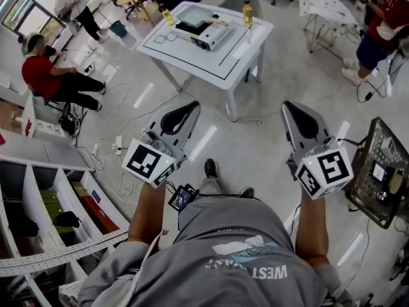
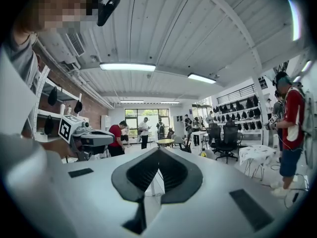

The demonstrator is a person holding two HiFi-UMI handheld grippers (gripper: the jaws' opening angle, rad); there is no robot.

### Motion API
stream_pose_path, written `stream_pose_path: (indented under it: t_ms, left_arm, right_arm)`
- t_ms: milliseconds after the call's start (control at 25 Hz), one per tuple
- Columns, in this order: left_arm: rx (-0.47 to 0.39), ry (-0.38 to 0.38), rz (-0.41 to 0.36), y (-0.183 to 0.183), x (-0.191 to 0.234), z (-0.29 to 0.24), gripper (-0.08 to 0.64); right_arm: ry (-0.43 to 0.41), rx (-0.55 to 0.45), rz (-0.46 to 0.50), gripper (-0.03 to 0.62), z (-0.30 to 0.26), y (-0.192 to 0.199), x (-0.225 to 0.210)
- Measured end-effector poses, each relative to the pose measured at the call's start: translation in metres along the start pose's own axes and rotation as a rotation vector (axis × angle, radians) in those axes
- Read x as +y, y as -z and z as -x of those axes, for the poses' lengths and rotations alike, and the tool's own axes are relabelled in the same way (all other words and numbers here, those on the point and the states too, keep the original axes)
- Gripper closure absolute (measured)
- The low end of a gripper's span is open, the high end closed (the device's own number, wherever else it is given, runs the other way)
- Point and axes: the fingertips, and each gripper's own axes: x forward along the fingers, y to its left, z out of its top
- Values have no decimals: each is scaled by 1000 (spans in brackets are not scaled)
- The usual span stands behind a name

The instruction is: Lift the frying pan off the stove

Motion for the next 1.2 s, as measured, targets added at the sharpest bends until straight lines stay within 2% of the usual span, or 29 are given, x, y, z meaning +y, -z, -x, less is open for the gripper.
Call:
stream_pose_path:
  t_ms: [200,400,800,1000,1200]
  left_arm:
    - [-8,30,27,11,18,-19,563]
    - [-40,82,23,11,43,-41,563]
    - [-41,146,76,35,131,-75,563]
    - [-43,202,81,43,164,-98,563]
    - [-60,216,95,50,202,-106,563]
  right_arm:
    - [65,20,3,581,0,8,-17]
    - [125,29,23,581,-17,1,-32]
    - [196,58,34,581,-102,-13,-49]
    - [242,56,43,581,-137,-25,-64]
    - [269,74,41,581,-171,-22,-65]
